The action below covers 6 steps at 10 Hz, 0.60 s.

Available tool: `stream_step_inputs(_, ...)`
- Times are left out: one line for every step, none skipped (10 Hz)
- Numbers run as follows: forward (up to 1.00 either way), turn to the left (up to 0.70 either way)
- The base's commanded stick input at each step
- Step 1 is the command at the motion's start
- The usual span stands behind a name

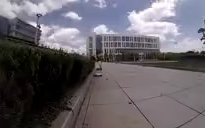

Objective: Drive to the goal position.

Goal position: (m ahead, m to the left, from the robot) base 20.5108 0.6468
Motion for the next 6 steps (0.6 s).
stream_step_inputs(0.04, 0.00)
stream_step_inputs(0.04, 0.00)
stream_step_inputs(0.04, 0.00)
stream_step_inputs(0.04, 0.00)
stream_step_inputs(0.04, 0.00)
stream_step_inputs(0.04, 0.00)
